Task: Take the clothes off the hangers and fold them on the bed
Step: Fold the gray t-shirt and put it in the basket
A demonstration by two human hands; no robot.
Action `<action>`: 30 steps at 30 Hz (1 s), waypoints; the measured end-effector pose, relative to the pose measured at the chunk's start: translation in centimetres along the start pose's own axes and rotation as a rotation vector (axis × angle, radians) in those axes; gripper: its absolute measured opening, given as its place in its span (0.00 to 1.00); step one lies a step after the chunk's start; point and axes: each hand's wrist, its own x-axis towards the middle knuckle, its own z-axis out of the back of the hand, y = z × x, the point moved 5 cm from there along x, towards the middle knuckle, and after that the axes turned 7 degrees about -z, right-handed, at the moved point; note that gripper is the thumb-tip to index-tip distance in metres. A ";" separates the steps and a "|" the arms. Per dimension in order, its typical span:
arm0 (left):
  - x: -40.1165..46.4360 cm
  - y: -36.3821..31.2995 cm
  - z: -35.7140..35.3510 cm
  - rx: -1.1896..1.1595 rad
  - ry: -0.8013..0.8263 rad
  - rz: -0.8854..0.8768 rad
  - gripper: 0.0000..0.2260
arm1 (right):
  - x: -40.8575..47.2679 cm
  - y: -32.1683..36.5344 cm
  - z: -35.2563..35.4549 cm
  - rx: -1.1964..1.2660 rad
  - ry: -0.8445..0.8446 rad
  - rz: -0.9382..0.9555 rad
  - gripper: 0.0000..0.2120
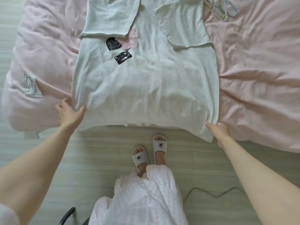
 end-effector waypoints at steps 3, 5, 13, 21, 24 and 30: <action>1.2 1.1 -0.1 -0.218 0.036 0.041 0.32 | 0.2 -2.0 -1.1 0.050 0.050 -0.048 0.16; 1.2 1.7 -0.6 -0.287 0.062 0.098 0.30 | 0.4 -2.9 -2.1 0.112 0.052 -0.064 0.12; -3.2 5.0 -3.2 -0.364 0.064 0.213 0.15 | 0.5 -6.4 -3.7 0.325 0.007 -0.184 0.19; -8.8 8.0 -3.6 -0.788 0.060 0.489 0.19 | -1.1 -8.4 -2.6 0.669 0.093 -0.344 0.15; -10.2 8.7 -2.3 -0.989 -0.031 0.552 0.11 | -2.2 -8.4 -1.4 0.771 0.115 -0.371 0.06; -12.2 7.1 1.1 -1.061 -0.239 0.562 0.10 | -5.5 -6.4 1.7 0.767 0.045 -0.270 0.18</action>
